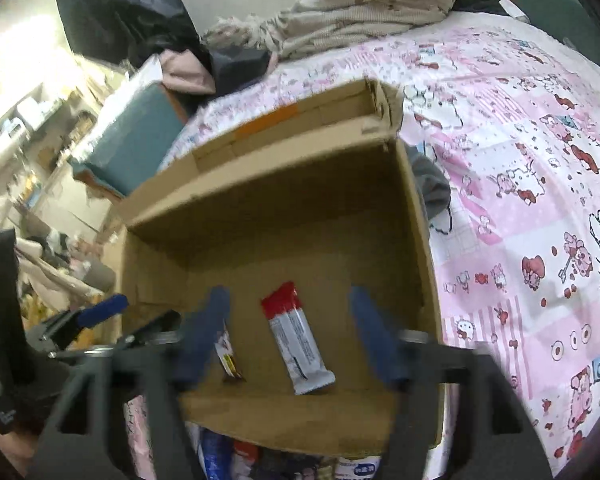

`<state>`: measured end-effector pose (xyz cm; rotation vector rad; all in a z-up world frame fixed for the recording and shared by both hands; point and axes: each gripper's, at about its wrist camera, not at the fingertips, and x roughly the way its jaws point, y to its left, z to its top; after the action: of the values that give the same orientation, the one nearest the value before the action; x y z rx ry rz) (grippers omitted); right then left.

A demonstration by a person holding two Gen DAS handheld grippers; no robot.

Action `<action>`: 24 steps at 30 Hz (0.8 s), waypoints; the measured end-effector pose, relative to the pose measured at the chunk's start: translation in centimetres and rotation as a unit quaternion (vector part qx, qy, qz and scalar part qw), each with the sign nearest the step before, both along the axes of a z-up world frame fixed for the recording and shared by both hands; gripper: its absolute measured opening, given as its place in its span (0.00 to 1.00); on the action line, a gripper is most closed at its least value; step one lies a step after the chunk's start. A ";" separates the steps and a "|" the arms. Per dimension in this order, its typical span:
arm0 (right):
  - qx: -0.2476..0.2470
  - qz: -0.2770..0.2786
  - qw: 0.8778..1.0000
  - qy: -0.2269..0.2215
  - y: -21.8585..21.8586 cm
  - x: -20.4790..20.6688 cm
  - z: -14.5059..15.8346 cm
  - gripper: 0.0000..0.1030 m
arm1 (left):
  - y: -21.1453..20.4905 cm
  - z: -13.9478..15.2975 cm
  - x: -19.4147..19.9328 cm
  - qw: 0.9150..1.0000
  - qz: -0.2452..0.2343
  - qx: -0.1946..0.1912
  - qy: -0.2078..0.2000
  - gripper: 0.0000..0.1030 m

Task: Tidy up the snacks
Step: 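Carry both snacks over the box and open both tools to drop them, then grasp a red-and-white bar with the left tool while the right tool grasps a rice cake packet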

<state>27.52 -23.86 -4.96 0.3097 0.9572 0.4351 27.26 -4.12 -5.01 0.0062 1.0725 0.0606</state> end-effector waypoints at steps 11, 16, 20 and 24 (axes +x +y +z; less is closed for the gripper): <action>0.004 -0.021 0.999 -0.031 -1.2 -2.0 3.0 0.82 | 0.6 4.5 -2.6 0.999 0.006 -0.022 -0.041 0.80; -0.010 -0.048 0.999 -0.022 -1.9 -3.5 4.8 0.82 | 2.2 6.3 -5.2 0.996 0.017 -0.051 -0.078 0.89; -0.026 -0.061 0.997 -0.043 -2.0 -5.9 6.0 0.86 | 3.3 6.9 -7.5 0.993 0.036 -0.040 -0.102 1.00; -0.029 -0.059 0.998 -0.026 -2.2 -7.9 5.4 0.87 | 4.5 6.2 -9.4 0.994 0.048 -0.045 -0.092 1.00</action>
<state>19.61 -26.11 0.39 0.2989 0.8951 0.3053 17.89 0.39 1.24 -0.1302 0.8891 0.0965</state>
